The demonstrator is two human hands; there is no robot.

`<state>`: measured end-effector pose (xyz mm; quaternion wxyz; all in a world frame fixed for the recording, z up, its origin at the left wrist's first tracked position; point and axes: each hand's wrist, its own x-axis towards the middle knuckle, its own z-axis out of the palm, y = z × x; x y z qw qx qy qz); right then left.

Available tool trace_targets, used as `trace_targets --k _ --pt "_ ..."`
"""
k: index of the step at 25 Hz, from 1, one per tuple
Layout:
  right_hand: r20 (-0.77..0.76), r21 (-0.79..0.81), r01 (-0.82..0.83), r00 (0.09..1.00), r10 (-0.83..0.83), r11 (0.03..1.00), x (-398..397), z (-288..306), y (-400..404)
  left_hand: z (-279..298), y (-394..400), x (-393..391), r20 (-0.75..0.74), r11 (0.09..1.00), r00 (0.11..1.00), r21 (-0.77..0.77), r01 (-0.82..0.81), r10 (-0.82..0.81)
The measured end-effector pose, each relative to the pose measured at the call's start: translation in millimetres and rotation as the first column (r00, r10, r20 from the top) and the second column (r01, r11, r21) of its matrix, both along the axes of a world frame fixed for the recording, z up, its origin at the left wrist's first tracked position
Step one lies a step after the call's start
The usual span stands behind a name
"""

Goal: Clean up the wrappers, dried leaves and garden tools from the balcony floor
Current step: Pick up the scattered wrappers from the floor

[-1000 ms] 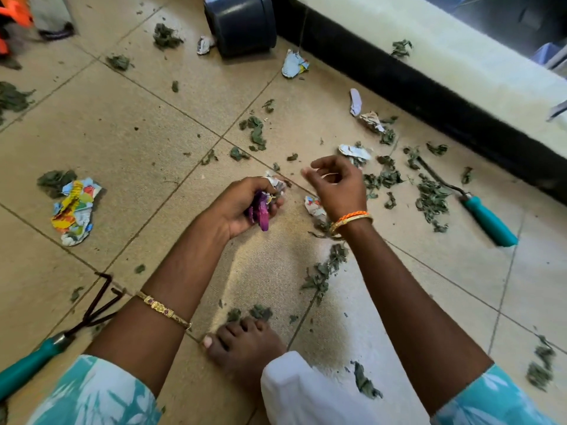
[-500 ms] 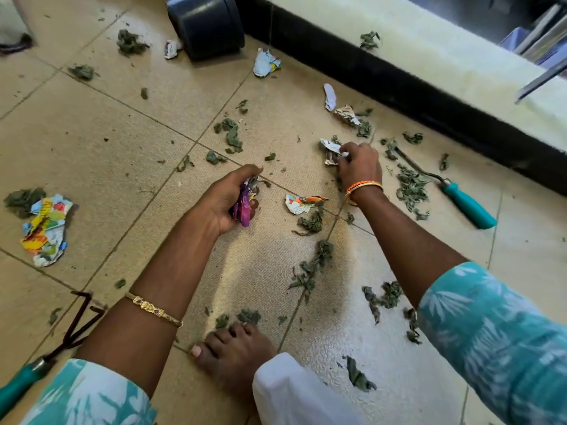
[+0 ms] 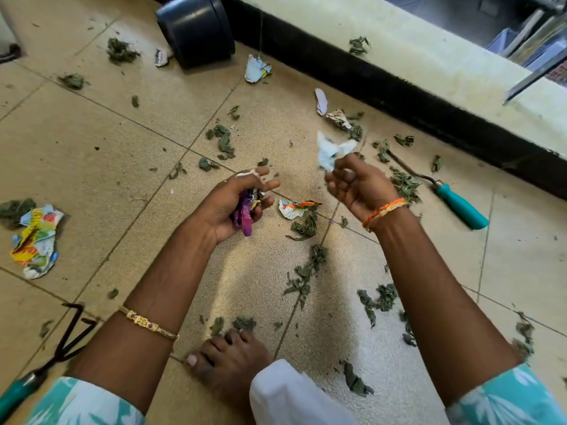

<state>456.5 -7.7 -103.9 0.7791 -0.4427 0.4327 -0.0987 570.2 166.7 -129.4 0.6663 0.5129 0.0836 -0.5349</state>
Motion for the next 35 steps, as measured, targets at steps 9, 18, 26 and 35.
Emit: trace_targets --k 9,18,26,35 --pt "-0.399 -0.531 -0.472 0.872 0.284 0.704 38 -26 4 -3 -19 0 0.13 0.978 0.986 0.169 -0.125 0.104" --pt "-0.847 -0.53 -0.837 0.531 -0.036 0.137 83 -59 -90 0 -39 40 0.173 0.973 0.978 0.179 -0.146 0.115" --pt "-0.03 -0.602 0.182 0.968 -0.25 0.777 60 -33 -49 -8 -38 41 0.077 0.994 0.992 0.038 -0.101 0.098" --pt "-0.185 -0.424 -0.36 0.933 0.31 0.831 73 -23 -2 -2 -65 32 0.051 1.0 0.999 -0.013 0.008 -0.007"
